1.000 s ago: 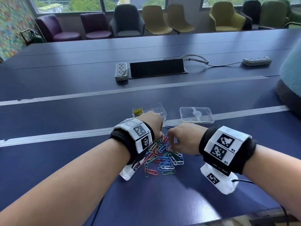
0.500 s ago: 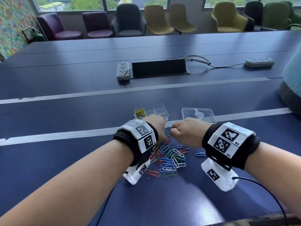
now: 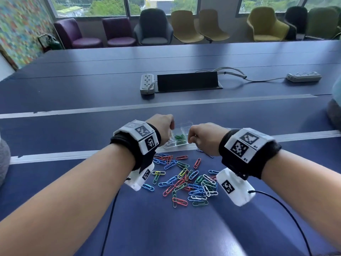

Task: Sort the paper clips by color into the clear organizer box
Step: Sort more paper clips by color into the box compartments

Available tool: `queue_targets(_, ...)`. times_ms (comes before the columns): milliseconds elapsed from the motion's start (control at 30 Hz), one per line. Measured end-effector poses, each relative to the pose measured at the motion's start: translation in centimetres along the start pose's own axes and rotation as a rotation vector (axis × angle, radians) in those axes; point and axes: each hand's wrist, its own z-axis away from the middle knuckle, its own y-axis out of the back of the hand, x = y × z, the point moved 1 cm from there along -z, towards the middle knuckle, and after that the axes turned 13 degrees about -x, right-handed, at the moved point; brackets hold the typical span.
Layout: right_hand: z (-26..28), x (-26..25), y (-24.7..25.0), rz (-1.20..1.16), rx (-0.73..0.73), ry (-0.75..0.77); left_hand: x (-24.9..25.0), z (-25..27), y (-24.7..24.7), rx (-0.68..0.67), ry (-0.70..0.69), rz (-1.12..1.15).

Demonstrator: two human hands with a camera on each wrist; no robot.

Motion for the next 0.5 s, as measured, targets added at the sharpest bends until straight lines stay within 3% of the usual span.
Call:
queue_targets(233,-1.2,-1.3,1.2,-0.024,-0.019,0.003,0.0,-0.3,-0.4,-0.027,-0.050,-0.134)
queue_targets(500,-2.7,-3.1,2.6,-0.114,-0.051,-0.045,-0.7,0.6,0.1,0.044,-0.069,0.059)
